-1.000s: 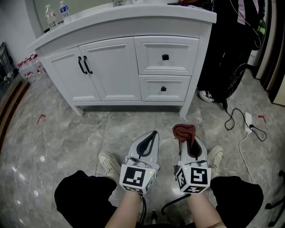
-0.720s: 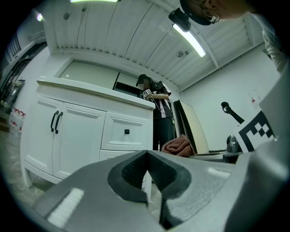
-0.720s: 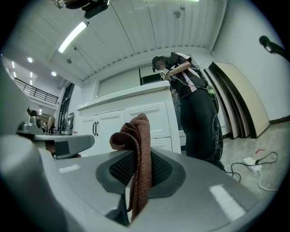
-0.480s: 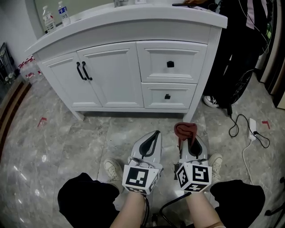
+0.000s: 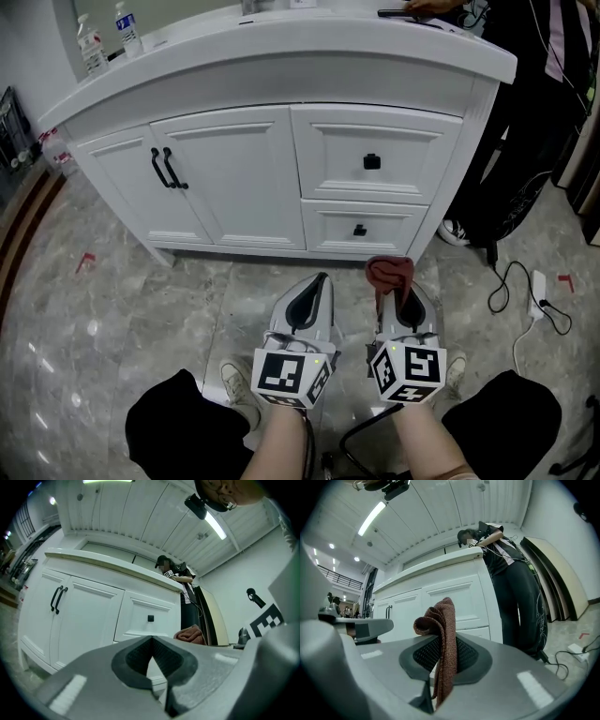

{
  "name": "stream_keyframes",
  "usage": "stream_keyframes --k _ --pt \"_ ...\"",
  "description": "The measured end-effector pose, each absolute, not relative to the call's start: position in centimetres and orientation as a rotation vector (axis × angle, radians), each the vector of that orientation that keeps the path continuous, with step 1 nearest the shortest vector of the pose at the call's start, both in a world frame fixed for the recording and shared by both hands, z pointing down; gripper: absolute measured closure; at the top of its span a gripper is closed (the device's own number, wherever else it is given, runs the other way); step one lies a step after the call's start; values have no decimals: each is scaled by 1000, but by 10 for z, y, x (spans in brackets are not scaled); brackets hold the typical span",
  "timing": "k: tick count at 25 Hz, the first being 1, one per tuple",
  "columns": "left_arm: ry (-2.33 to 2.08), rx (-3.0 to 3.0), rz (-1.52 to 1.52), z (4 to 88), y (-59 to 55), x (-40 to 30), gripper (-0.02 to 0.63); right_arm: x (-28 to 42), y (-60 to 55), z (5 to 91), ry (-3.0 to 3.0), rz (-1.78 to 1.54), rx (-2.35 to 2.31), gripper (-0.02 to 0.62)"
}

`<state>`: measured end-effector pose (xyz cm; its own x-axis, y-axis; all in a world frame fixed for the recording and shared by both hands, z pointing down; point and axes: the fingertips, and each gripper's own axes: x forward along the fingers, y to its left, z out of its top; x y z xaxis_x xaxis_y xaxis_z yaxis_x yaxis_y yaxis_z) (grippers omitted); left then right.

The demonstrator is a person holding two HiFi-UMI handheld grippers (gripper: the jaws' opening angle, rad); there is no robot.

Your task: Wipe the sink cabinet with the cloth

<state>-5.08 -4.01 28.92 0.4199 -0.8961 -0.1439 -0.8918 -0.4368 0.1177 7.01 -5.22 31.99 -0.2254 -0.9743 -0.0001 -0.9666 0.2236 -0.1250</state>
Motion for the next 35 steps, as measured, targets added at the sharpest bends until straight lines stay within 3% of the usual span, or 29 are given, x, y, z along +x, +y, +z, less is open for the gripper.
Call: stream_keyframes --k 19,35 --pt "-1843 2669 -239 242 -155 -89 606 -1 -181 230 2543 15 -1557 514" --pt "-1889 2638 -215 245 -183 -119 606 -66 -225 164 2567 47 -1350 512"
